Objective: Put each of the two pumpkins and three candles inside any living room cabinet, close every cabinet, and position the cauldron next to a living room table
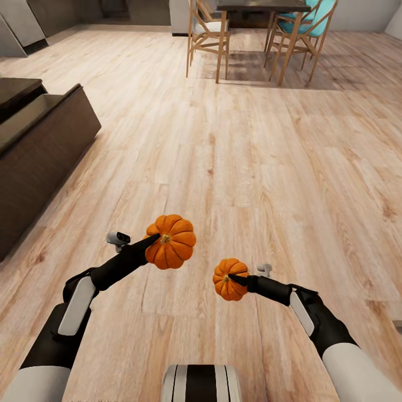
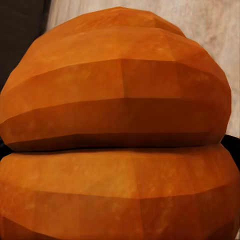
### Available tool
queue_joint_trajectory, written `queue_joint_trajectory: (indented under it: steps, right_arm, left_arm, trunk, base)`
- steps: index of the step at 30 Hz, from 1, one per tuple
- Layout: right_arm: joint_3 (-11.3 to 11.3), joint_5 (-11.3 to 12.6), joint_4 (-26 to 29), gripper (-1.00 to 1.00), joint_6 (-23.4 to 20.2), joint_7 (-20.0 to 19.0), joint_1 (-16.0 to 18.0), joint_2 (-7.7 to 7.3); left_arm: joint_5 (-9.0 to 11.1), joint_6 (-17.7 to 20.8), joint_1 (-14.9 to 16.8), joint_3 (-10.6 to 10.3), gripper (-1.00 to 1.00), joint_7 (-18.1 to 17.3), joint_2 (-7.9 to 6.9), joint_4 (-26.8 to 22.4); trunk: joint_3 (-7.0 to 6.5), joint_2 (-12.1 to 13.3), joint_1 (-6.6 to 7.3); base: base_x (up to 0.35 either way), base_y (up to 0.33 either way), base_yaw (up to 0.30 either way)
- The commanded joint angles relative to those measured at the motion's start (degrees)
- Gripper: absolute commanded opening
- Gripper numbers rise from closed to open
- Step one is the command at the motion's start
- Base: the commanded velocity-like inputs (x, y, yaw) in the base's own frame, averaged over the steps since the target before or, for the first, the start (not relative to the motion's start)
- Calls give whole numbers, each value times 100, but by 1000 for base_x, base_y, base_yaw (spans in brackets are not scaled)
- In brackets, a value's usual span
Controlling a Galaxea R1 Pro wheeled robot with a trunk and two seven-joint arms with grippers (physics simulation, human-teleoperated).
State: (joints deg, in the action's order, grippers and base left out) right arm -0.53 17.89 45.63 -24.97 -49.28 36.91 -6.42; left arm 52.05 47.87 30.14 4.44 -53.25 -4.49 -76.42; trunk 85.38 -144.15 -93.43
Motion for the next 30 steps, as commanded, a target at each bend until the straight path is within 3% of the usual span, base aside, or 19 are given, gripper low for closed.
queue_joint_trajectory:
  steps: [1, 30]
  right_arm:
    - [0, 13, 0, -100, -8, -2, 0, 0]
    - [0, 22, -34, -100, -8, -2, 0, 0]
  left_arm:
    - [33, 19, 0, -1, -100, -10, 0, -2]
    - [33, 12, 0, 13, -100, -2, 9, 48]
  trunk:
    - [-23, 1, 3]
    - [-666, 40, 77]
  base:
    - [0, 0, 290]
    - [0, 0, 288]
